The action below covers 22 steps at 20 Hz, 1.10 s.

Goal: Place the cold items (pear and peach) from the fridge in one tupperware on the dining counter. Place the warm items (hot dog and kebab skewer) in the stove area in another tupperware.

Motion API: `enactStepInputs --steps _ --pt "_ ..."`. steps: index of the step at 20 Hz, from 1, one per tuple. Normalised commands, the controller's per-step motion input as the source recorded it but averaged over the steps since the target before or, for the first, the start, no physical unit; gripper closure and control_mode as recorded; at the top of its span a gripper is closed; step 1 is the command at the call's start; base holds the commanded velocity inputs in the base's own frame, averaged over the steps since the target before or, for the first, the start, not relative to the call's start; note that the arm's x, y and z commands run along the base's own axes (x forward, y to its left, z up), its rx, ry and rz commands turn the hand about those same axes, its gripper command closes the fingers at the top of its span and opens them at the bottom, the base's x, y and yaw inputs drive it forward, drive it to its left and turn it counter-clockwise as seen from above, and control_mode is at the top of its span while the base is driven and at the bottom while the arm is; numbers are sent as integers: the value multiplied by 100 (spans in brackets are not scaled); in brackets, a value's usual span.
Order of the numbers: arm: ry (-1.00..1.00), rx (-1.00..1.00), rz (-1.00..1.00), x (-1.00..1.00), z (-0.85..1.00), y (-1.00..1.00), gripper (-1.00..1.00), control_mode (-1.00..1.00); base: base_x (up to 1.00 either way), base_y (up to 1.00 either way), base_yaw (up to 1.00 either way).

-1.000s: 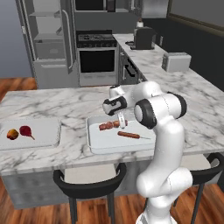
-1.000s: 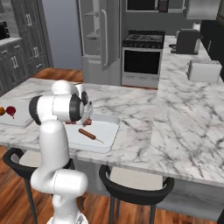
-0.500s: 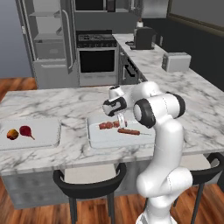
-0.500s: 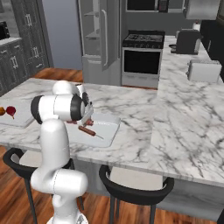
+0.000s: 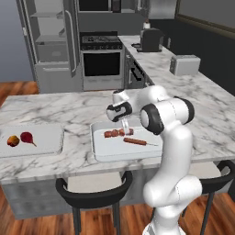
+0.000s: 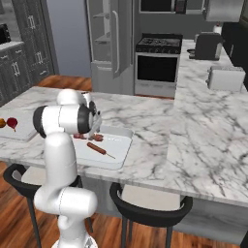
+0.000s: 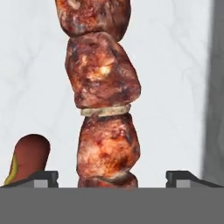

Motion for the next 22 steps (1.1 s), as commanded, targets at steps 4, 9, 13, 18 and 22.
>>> enactStepInputs --steps 4,9,13,18,22 --pt "-13 0 -4 -35 41 0 -100 -100 0 0 0" --pt "-21 0 -13 -83 54 0 -100 -100 0 0 0" --pt "-19 8 -35 -100 61 0 -100 -100 0 0 0" --pt "-4 21 -43 -100 78 -16 -100 -100 0 0 0" --pt "0 21 -43 -100 93 -20 -100 -100 0 0 0"
